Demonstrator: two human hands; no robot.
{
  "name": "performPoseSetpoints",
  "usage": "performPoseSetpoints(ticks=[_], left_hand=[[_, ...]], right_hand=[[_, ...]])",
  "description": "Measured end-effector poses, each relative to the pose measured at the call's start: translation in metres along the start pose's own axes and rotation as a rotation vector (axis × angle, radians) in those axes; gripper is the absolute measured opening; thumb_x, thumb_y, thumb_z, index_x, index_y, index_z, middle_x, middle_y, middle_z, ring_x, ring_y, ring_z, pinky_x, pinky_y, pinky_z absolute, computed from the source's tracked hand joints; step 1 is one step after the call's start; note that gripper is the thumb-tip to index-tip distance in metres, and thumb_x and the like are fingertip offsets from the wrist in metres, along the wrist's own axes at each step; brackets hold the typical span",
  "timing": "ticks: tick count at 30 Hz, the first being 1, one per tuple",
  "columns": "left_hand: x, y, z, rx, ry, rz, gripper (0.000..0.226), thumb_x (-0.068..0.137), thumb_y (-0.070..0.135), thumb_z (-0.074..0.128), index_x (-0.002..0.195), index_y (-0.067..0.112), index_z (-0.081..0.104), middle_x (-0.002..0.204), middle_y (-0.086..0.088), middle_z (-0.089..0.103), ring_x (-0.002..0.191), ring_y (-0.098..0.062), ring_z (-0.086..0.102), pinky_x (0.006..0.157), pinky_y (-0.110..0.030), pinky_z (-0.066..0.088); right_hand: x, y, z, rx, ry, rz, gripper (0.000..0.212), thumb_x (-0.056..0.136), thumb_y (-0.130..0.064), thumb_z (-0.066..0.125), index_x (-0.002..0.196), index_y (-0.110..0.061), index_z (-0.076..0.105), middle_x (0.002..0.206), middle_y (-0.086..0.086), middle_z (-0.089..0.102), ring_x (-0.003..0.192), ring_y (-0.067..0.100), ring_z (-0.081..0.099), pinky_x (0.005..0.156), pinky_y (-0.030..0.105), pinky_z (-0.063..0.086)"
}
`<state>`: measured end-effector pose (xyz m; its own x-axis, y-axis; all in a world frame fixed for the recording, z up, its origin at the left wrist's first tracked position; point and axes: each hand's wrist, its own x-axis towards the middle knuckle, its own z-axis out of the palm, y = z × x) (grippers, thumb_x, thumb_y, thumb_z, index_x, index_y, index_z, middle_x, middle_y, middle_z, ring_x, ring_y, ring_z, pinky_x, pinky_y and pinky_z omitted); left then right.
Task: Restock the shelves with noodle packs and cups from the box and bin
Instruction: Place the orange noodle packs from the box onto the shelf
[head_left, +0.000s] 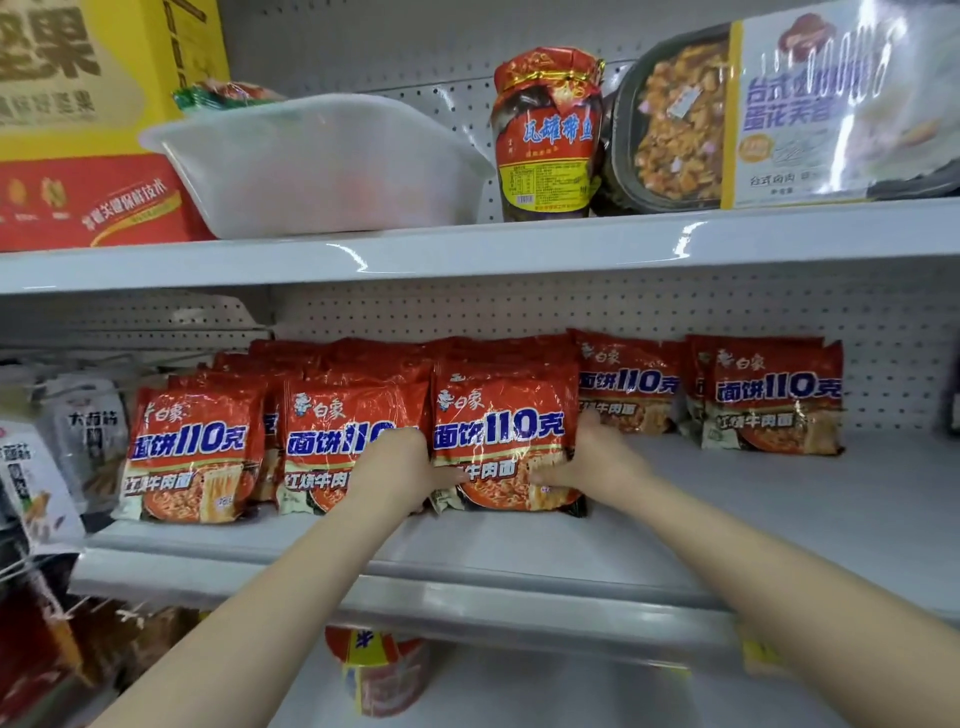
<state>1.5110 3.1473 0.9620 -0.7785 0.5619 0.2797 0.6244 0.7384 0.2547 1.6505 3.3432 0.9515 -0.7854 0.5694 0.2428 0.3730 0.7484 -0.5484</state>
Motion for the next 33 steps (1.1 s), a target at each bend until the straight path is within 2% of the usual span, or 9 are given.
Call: performPoseSetpoints(ticks=[5,9,11,14,19,24,27,30,33], left_hand=[[-0.014,0.006,-0.010,0.092,0.026,-0.008,0.057,0.082,0.061,0.068,0.058,0.014,0.046,0.051,0.000,0.051,0.046,-0.015,0.051,0.048,-0.024,0.044],[-0.039,0.009,-0.013,0.097,0.060,0.054,0.052,0.087,0.061,0.061,0.069,0.012,0.060,0.063,-0.003,0.066,0.059,-0.018,0.065,0.060,-0.031,0.058],[-0.057,0.018,-0.014,0.068,0.115,0.131,0.047,0.089,0.061,0.057,0.076,0.016,0.063,0.067,0.000,0.066,0.061,-0.016,0.064,0.060,-0.031,0.057],[-0.092,0.039,-0.012,-0.035,0.176,0.262,0.034,0.092,0.060,0.054,0.082,0.028,0.061,0.073,0.009,0.064,0.066,-0.013,0.062,0.059,-0.029,0.053],[-0.160,0.082,0.012,-0.263,0.159,0.467,0.026,0.093,0.056,0.052,0.085,0.031,0.053,0.073,0.007,0.064,0.072,-0.021,0.062,0.059,-0.032,0.046],[-0.224,0.146,0.054,-0.344,0.001,0.672,0.025,0.091,0.056,0.057,0.096,0.032,0.060,0.077,0.010,0.064,0.083,-0.021,0.067,0.064,-0.034,0.051],[-0.260,0.191,0.081,-0.348,-0.117,0.774,0.023,0.093,0.054,0.055,0.102,0.034,0.057,0.077,0.015,0.057,0.083,-0.016,0.064,0.061,-0.030,0.045],[-0.301,0.236,0.116,-0.356,-0.298,0.862,0.023,0.094,0.054,0.055,0.105,0.034,0.054,0.073,0.013,0.056,0.072,-0.012,0.057,0.054,-0.030,0.040],[-0.340,0.284,0.153,-0.345,-0.475,0.940,0.030,0.092,0.054,0.056,0.113,0.033,0.056,0.088,0.012,0.065,0.087,-0.016,0.064,0.072,-0.035,0.053]], right_hand=[[-0.020,0.001,-0.007,-0.063,0.027,0.023,0.094,0.065,-0.068,0.077,0.129,-0.014,0.034,0.122,-0.001,0.062,0.105,0.021,0.063,0.086,0.042,0.055],[-0.058,0.007,-0.021,-0.072,0.088,0.053,0.097,0.072,-0.069,0.069,0.138,-0.010,0.030,0.123,0.005,0.059,0.106,0.023,0.061,0.085,0.042,0.055],[-0.084,0.010,-0.029,-0.070,0.136,0.082,0.094,0.077,-0.066,0.067,0.143,-0.009,0.030,0.131,0.008,0.057,0.115,0.026,0.058,0.089,0.040,0.052],[-0.133,0.017,-0.038,-0.054,0.214,0.146,0.083,0.081,-0.062,0.066,0.142,-0.016,0.037,0.137,0.002,0.055,0.121,0.023,0.055,0.093,0.037,0.049],[-0.227,0.036,-0.043,-0.086,0.381,0.156,0.068,0.083,-0.055,0.068,0.136,-0.019,0.047,0.135,-0.002,0.055,0.126,0.019,0.050,0.101,0.043,0.045],[-0.333,0.082,-0.059,-0.183,0.340,0.346,0.069,0.084,-0.058,0.065,0.138,-0.020,0.044,0.136,-0.001,0.052,0.124,0.018,0.051,0.097,0.037,0.047],[-0.404,0.119,-0.076,-0.192,0.290,0.527,0.072,0.086,-0.059,0.063,0.143,-0.021,0.040,0.143,-0.004,0.047,0.127,0.017,0.050,0.097,0.036,0.049],[-0.476,0.157,-0.091,-0.165,0.296,0.705,0.065,0.083,-0.056,0.066,0.134,-0.020,0.047,0.126,-0.004,0.054,0.114,0.018,0.057,0.088,0.036,0.050],[-0.546,0.198,-0.101,-0.154,0.289,0.909,0.063,0.080,-0.057,0.068,0.124,-0.015,0.053,0.120,0.002,0.059,0.112,0.022,0.059,0.090,0.038,0.049]])
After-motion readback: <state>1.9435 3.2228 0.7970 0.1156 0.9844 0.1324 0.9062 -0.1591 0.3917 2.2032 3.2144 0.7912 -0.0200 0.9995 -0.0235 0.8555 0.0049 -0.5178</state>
